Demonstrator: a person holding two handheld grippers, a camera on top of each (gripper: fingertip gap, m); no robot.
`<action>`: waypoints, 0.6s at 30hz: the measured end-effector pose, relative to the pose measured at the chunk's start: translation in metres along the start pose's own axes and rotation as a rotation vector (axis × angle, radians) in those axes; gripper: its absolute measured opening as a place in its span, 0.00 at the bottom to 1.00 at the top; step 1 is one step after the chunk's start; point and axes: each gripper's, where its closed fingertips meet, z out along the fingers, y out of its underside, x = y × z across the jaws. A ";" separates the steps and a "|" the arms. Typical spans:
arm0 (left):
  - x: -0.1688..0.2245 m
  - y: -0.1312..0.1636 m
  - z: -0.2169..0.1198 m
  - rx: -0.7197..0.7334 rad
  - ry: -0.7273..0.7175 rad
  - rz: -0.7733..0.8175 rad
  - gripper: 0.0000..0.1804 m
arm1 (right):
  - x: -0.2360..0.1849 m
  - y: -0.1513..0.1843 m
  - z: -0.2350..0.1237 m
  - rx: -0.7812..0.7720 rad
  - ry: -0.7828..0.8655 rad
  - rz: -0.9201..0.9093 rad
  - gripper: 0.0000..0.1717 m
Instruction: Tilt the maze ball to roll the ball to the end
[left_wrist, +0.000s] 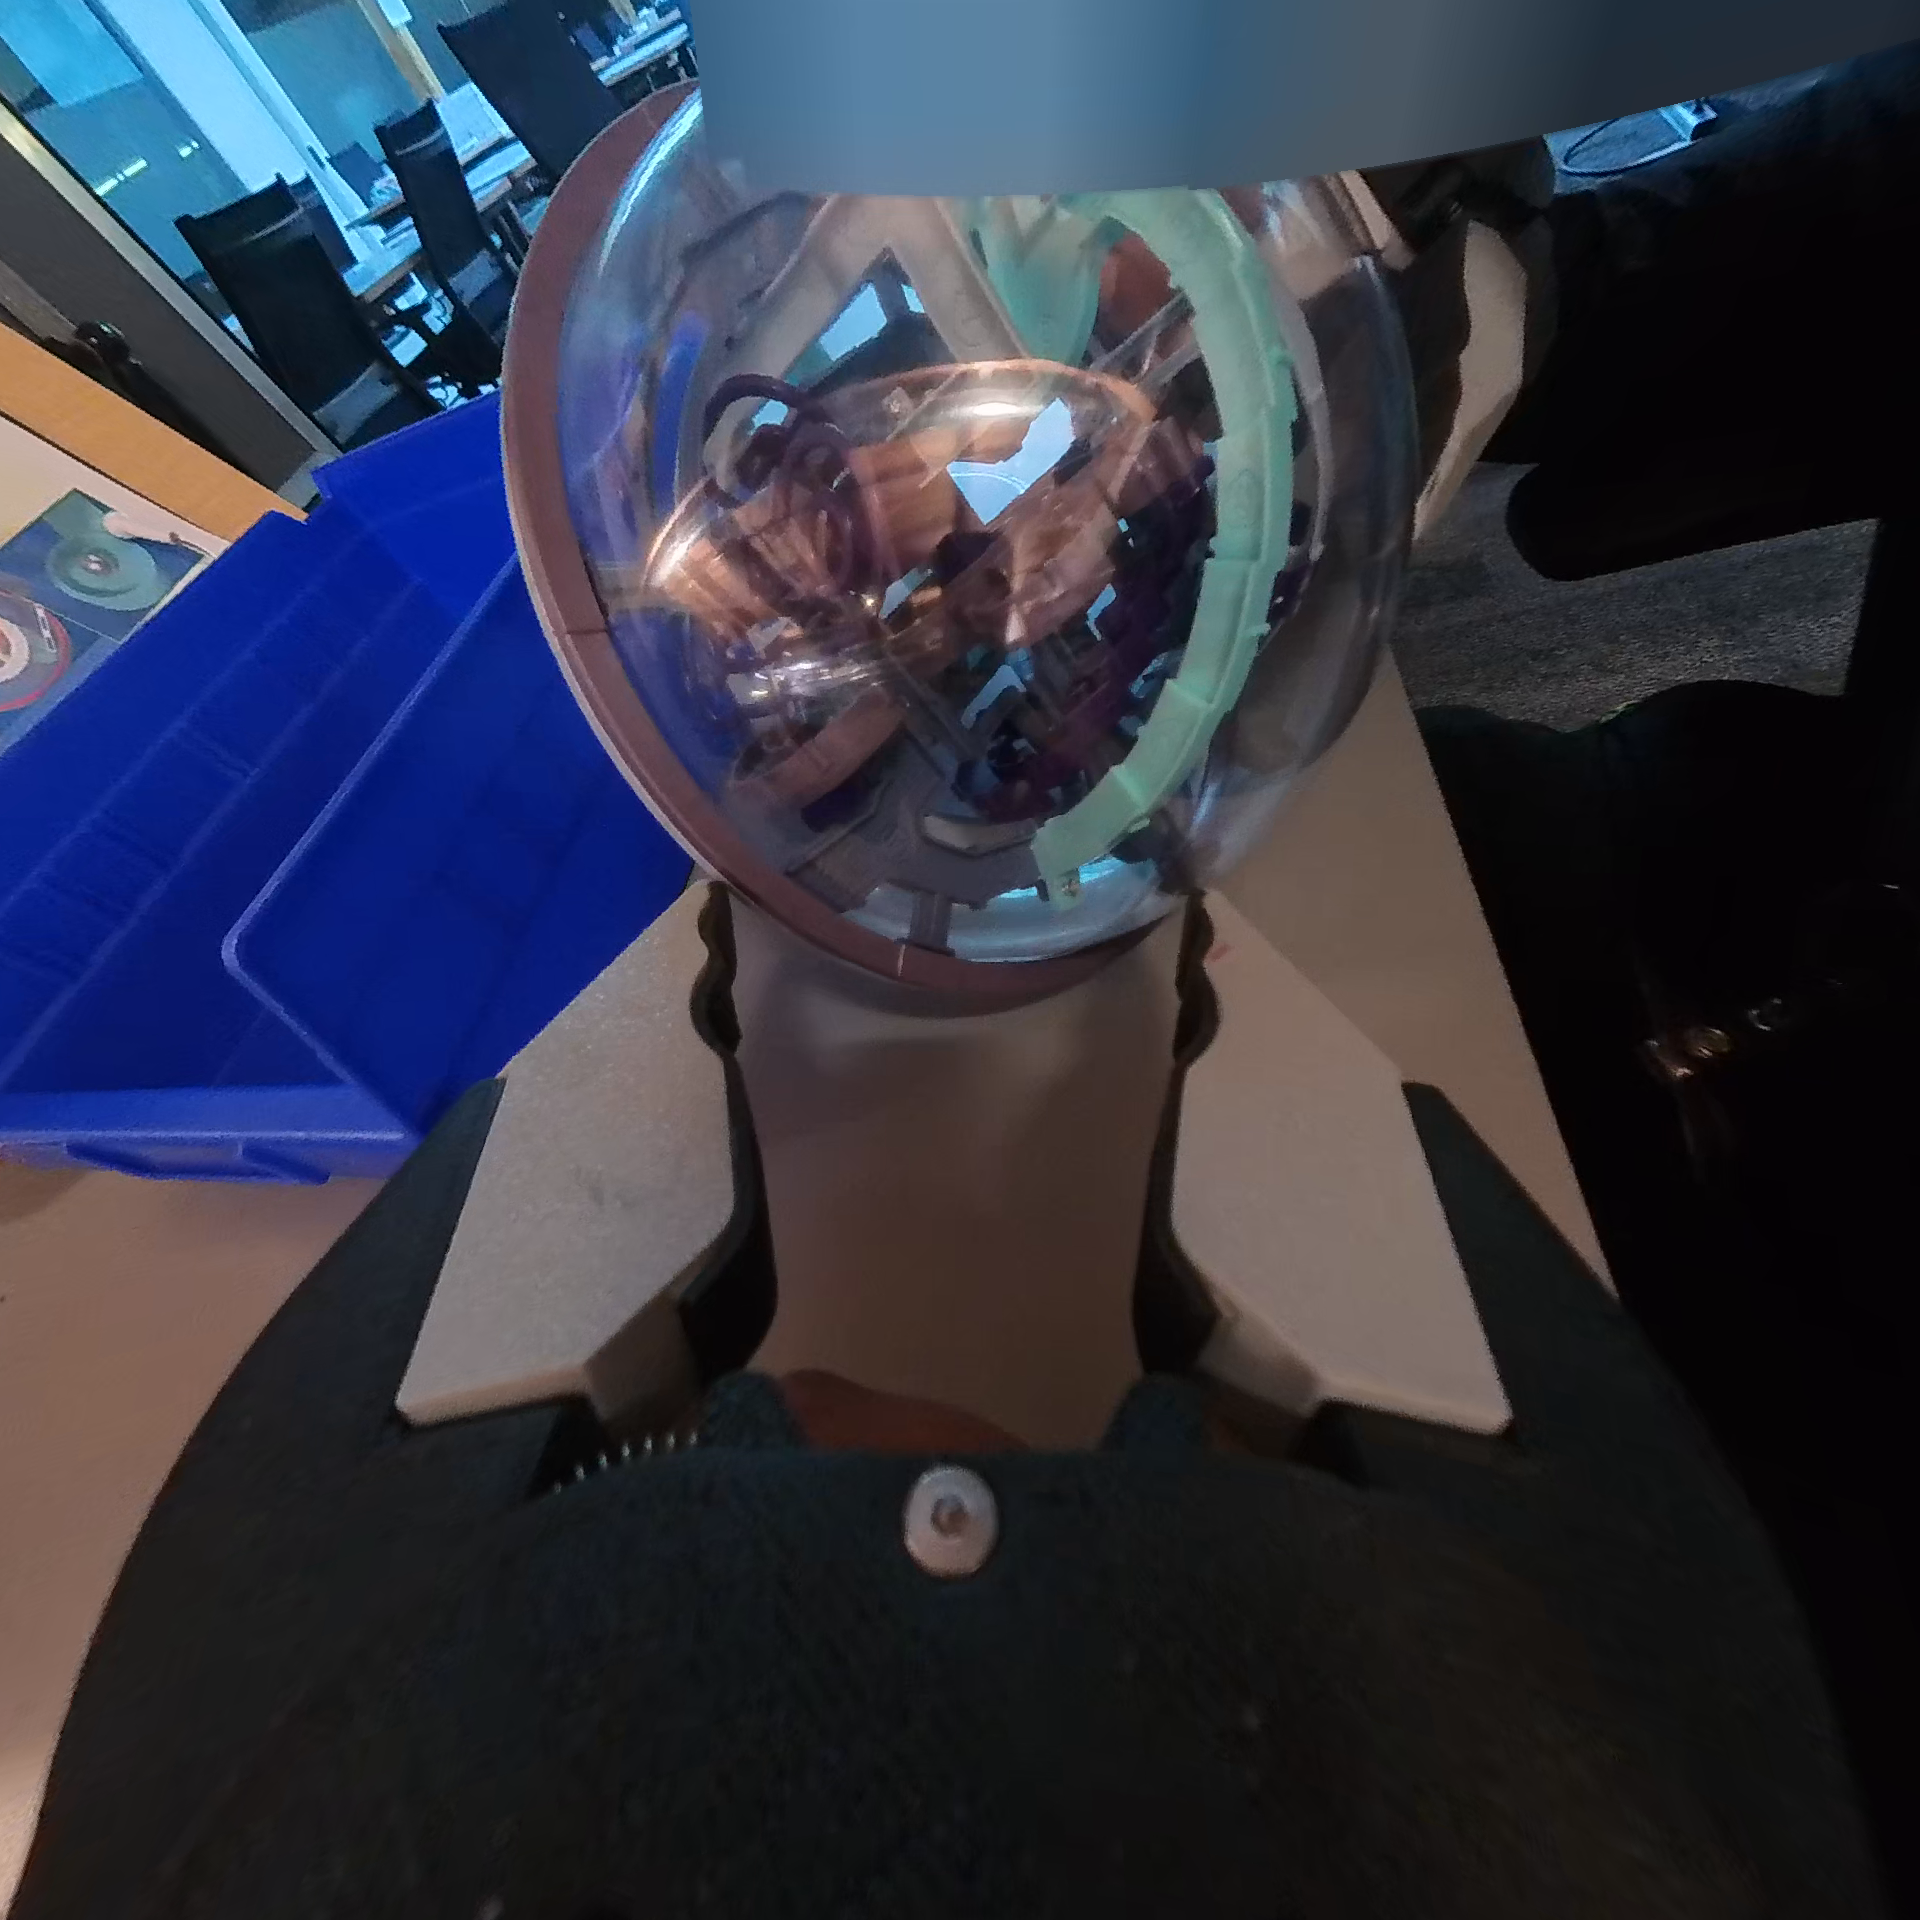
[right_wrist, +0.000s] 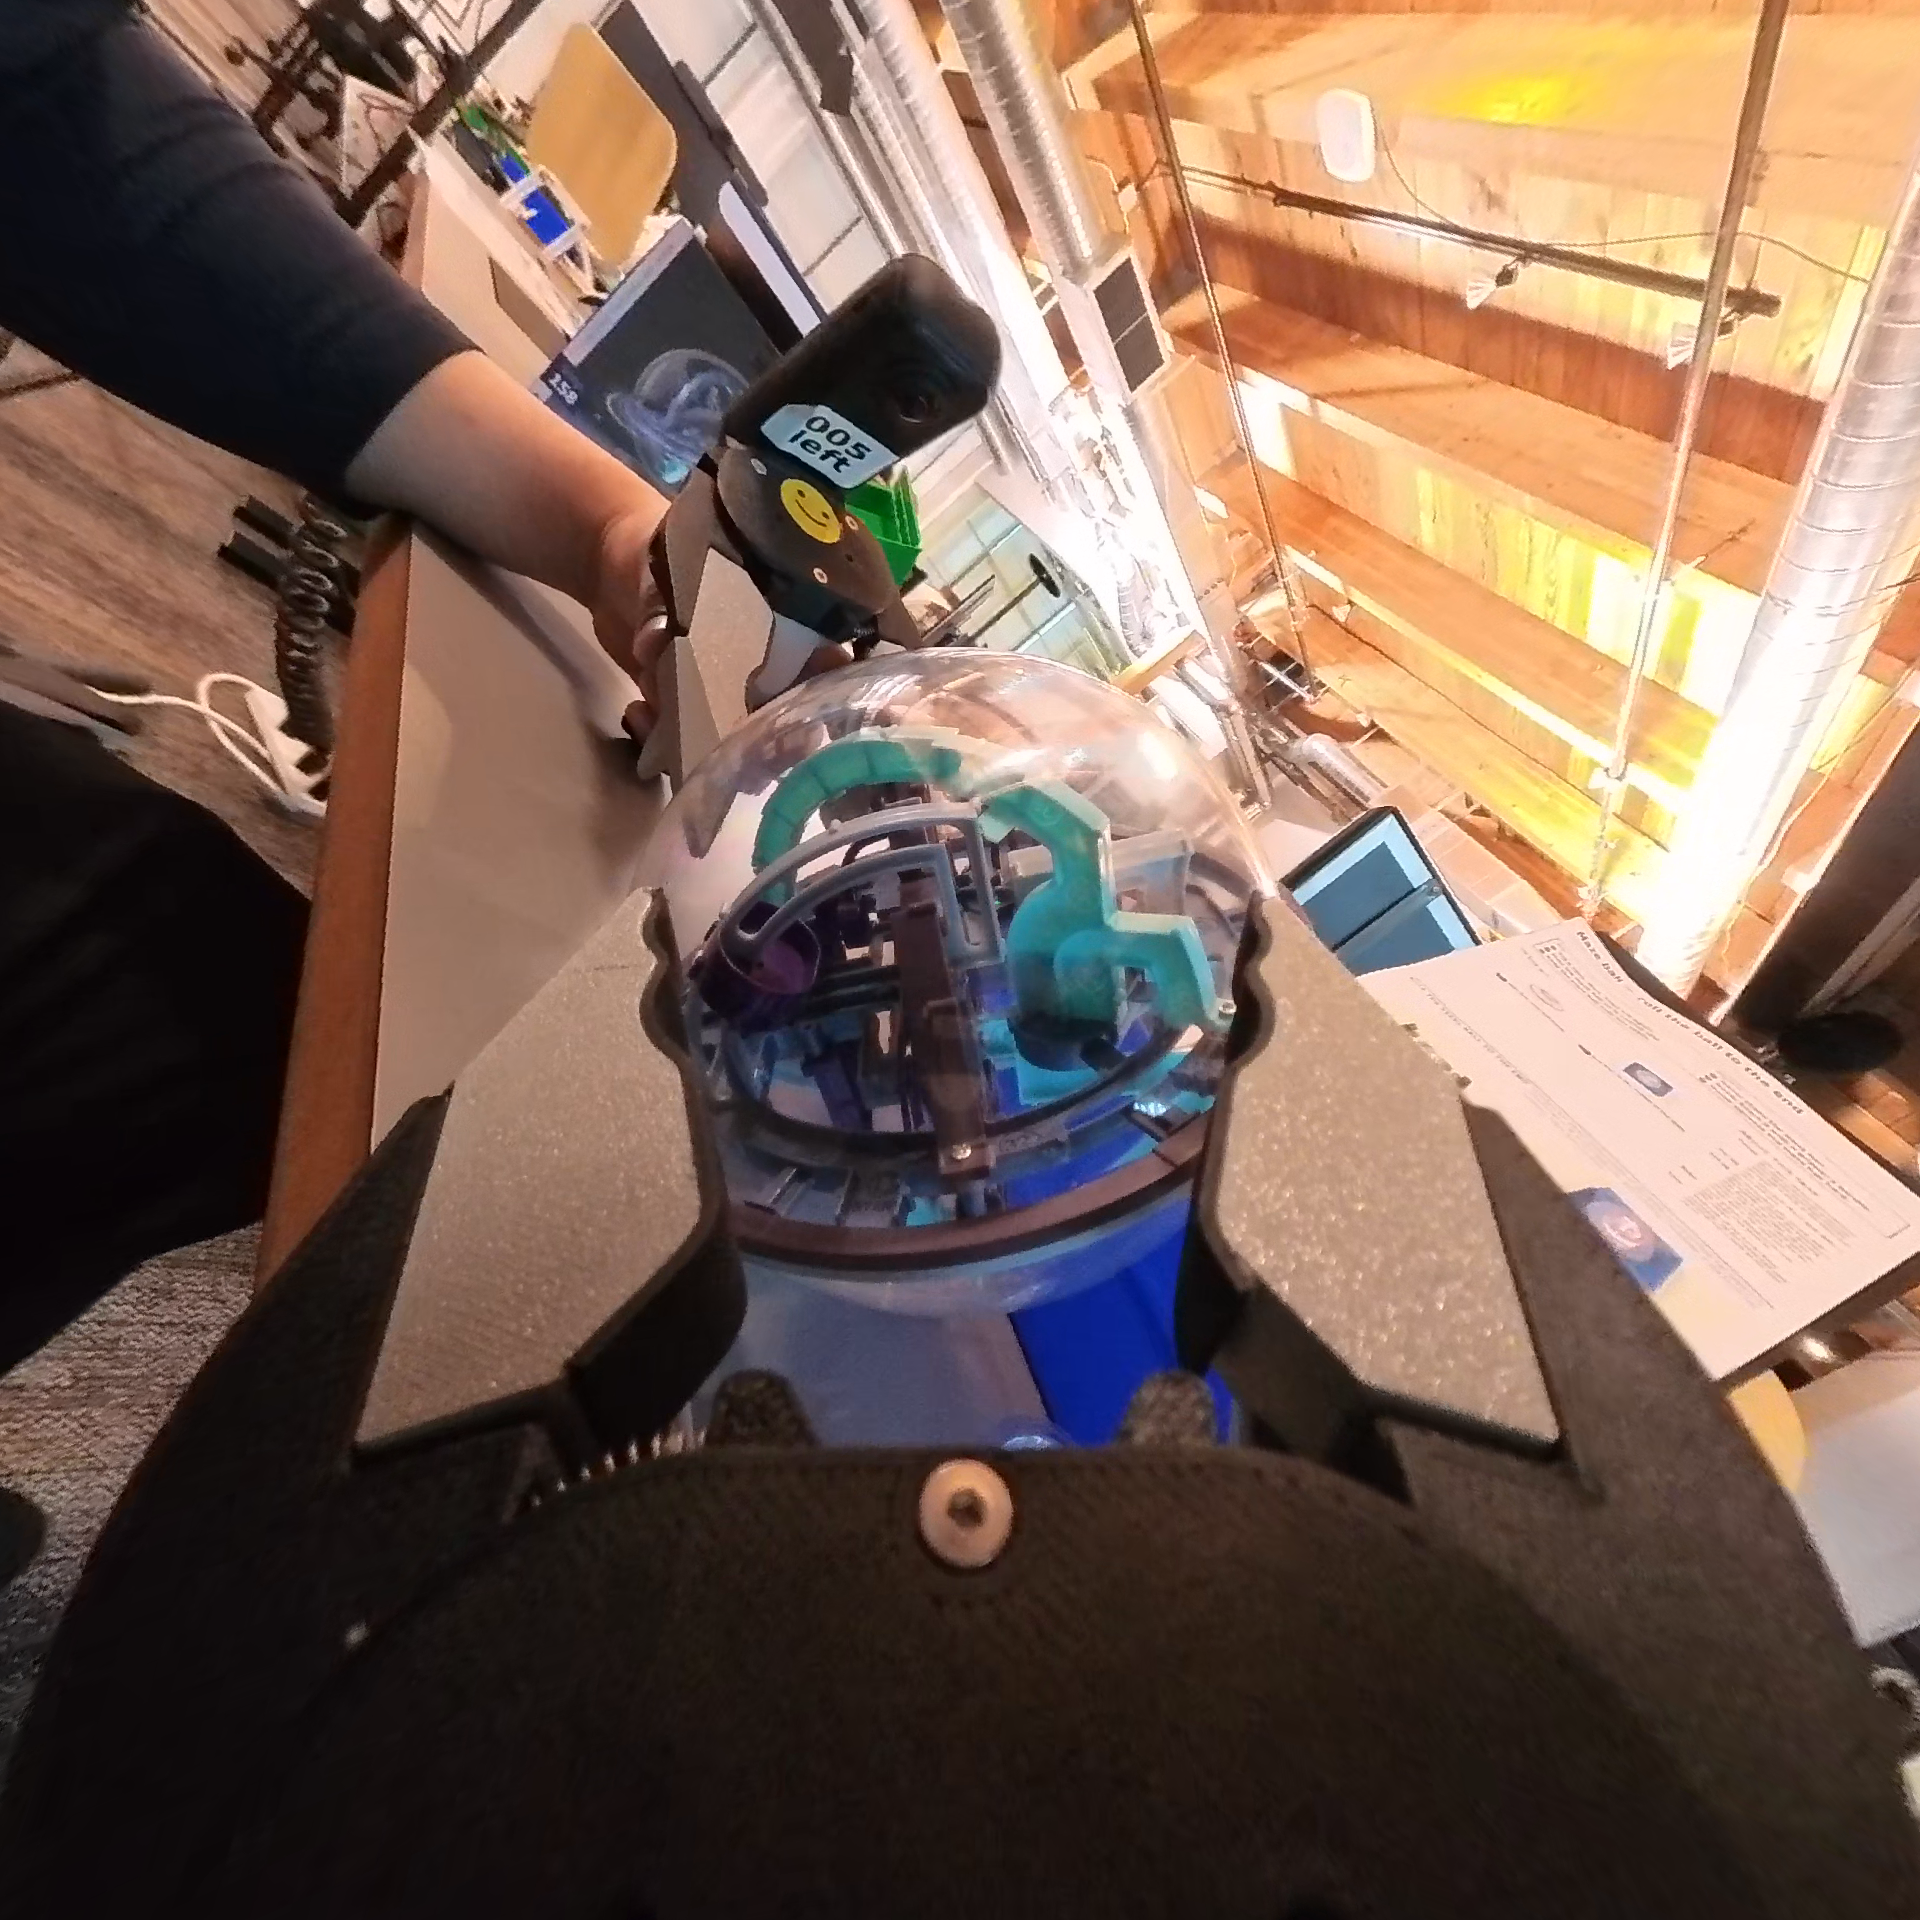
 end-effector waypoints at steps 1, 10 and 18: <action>0.000 0.000 0.000 0.000 -0.002 0.001 0.46 | 0.000 0.000 0.000 0.000 0.000 0.004 0.60; 0.000 0.000 0.000 -0.001 -0.012 0.018 0.46 | 0.004 0.002 0.000 0.001 -0.006 0.052 0.60; 0.000 0.000 0.000 -0.002 -0.017 0.022 0.46 | 0.007 0.004 0.000 -0.001 -0.008 0.099 0.60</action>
